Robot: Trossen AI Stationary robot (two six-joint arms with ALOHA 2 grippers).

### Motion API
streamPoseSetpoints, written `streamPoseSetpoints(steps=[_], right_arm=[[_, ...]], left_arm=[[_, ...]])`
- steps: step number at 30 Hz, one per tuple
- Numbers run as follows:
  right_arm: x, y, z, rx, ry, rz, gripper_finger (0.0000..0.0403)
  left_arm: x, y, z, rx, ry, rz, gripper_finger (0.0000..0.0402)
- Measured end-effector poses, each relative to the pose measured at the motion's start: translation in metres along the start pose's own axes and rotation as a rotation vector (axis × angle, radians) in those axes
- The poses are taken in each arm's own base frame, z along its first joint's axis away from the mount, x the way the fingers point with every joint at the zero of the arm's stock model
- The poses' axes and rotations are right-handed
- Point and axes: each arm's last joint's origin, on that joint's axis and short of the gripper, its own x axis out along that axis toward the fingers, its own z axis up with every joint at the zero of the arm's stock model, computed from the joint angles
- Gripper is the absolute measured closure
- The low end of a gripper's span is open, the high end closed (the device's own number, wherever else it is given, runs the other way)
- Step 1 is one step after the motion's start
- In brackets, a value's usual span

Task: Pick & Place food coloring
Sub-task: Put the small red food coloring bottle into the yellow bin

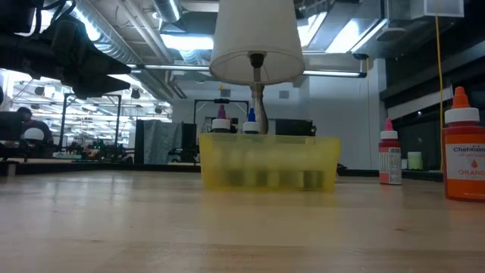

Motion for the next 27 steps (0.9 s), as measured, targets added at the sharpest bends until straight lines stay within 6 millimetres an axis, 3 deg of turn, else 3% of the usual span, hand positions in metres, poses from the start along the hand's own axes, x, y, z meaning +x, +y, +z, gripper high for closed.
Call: streamPoseSetpoints(steps=[8, 13, 22, 27], right_arm=[[0.001, 0.051, -0.055, -0.101, 0.059, -0.077, 0.0170], [0.000, 0.072, -0.080, -0.149, 0.040, -0.103, 0.0174], [0.002, 0.089, -0.102, -0.228, -0.006, -0.152, 0.0175], [0.027, 0.081, -0.112, -0.173, 0.068, -0.171, 0.0175]], left_arm=[[0.000, 0.000, 0.000, 0.000, 0.000, 0.000, 0.0090], [0.000, 0.000, 0.000, 0.000, 0.000, 0.000, 0.0090], [0.000, 0.000, 0.000, 0.000, 0.000, 0.000, 0.0090], [0.000, 0.000, 0.000, 0.000, 0.000, 0.000, 0.0089]])
